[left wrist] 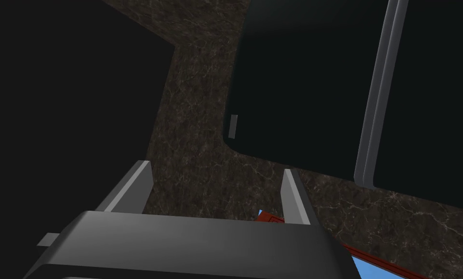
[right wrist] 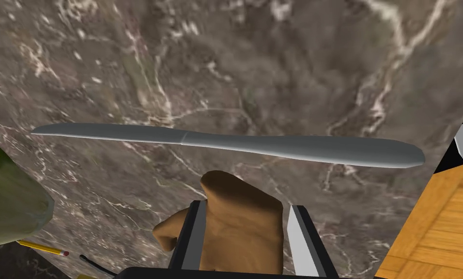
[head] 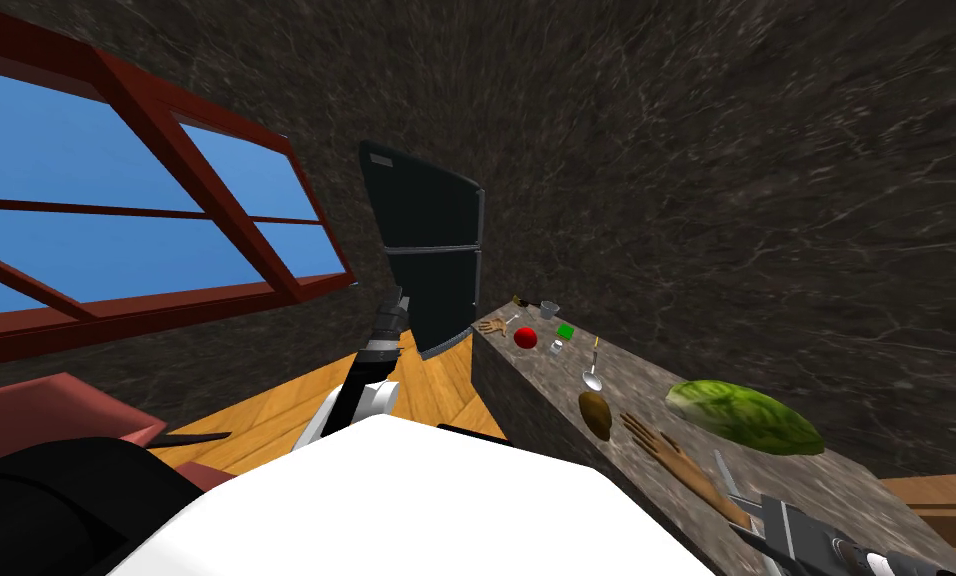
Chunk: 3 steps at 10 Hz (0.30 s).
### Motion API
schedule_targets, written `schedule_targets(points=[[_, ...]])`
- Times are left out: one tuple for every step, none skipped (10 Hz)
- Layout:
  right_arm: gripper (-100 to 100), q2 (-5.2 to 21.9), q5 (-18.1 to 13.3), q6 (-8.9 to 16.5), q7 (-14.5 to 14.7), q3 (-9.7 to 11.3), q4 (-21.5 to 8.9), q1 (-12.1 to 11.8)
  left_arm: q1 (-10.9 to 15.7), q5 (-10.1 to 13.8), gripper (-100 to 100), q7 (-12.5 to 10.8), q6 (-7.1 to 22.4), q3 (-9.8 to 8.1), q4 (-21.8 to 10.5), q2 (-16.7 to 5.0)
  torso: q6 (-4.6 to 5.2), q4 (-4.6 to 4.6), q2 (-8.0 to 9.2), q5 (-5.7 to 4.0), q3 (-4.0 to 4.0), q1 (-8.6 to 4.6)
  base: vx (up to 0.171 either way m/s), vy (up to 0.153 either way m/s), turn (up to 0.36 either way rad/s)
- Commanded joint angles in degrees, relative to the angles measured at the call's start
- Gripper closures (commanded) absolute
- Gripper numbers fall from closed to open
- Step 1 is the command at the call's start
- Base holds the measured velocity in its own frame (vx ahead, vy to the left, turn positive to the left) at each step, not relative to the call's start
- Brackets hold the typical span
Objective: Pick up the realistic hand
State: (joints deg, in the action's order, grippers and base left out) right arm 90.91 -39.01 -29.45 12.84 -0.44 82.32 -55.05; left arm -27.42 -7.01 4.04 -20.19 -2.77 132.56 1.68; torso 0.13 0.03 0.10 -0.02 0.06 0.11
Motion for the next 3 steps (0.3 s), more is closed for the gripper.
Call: schedule_targets(points=[[100, 1.59, 0.43, -0.80, -0.77, -1.01, 0.24, -0.55, 0.00, 0.00, 0, 0.00, 0.00, 0.00, 0.00, 0.00, 0.00, 0.00, 0.00, 0.00, 0.00, 0.00, -0.033, 0.016, -0.078], [100, 1.10, 0.32, -0.67, -0.47, -0.66, -0.06, -0.26, 0.00, 0.00, 0, 0.00, 0.00, 0.00, 0.00, 0.00, -0.01, 0.01, 0.01, 0.01, 0.01, 0.02, -0.014, 0.006, -0.012], [0, 1.22, 0.36, -0.80, -0.57, -0.76, -0.07, -0.29, 0.00, 0.00, 0, 0.00, 0.00, 0.00, 0.00, 0.00, -0.02, -0.01, -0.03, -0.02, -0.02, -0.01, 0.000, 0.000, 0.000]])
